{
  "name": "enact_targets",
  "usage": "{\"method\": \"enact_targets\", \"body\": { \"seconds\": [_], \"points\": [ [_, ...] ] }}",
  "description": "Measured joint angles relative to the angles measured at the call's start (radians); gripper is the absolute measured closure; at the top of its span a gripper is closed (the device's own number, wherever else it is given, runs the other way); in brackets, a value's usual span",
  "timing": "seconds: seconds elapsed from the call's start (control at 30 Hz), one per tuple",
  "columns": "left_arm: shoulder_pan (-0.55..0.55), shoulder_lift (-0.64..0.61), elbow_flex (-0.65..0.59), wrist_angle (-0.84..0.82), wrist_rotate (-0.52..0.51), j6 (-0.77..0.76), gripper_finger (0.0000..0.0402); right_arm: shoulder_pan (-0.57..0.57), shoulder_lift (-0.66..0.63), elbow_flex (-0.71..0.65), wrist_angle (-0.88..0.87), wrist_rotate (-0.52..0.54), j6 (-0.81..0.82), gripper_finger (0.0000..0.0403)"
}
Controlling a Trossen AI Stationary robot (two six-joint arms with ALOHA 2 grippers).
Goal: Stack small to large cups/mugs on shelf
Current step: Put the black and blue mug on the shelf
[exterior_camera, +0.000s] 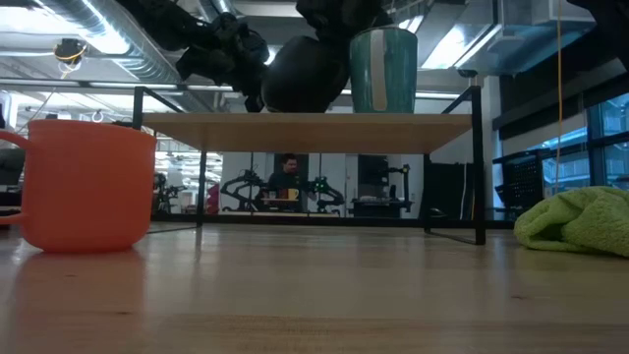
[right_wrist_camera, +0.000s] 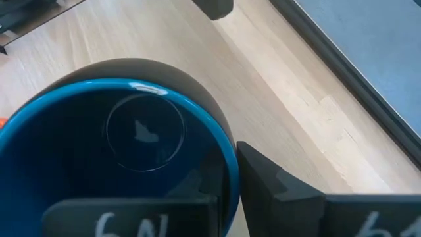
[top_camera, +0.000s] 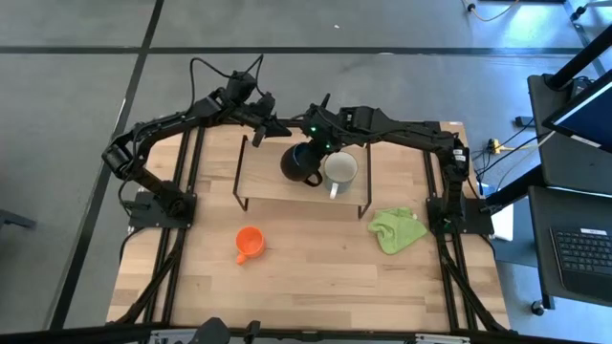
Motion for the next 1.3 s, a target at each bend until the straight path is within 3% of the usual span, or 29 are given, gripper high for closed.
{"method": "enact_targets", "body": {
  "seconds": [1.3],
  "points": [
    [-0.028, 0.000, 0.000, 0.016, 0.003, 0.002, 0.0401, -0.007, 0.000, 0.000, -0.036, 0.014, 0.078, 0.0369]
  ]
}}
